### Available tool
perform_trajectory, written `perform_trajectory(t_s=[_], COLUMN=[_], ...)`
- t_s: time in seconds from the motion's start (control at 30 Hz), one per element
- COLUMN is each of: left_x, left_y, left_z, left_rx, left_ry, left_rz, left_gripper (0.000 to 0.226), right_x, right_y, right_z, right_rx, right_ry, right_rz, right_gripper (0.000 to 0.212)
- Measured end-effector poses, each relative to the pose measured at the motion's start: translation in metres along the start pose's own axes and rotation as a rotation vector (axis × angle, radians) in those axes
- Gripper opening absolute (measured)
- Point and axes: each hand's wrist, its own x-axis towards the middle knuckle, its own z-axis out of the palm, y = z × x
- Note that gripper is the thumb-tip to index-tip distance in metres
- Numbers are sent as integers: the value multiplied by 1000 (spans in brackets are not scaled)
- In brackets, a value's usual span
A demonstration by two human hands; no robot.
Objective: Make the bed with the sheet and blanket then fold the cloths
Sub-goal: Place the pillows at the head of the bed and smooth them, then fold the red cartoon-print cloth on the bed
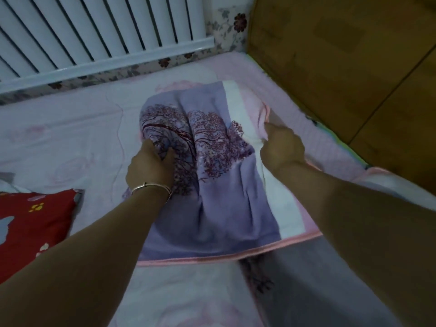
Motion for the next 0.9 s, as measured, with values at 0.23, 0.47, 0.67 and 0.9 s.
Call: perform_trajectory(t_s=[0.23, 0.47, 0.67, 0.9], left_x=[-9, -87, -81, -89], left_y=[77, 51, 53, 23], left_z=[65, 130, 138, 107], left_rx=[-312, -370, -171, 142], left_ry=[-66, -702, -562, -826], left_rz=[-142, -194, -103, 139], left_gripper=[44, 119, 90, 87], right_x=[78, 43, 37, -16], right_y=[69, 148, 150, 81], right_z=[-46, 47, 52, 51], right_rx=[-336, -263, -322, -317], right_ry=[107, -511, -536, -583], right_rz=[-32, 163, 108, 120], right_gripper=[43, 71, 81, 64])
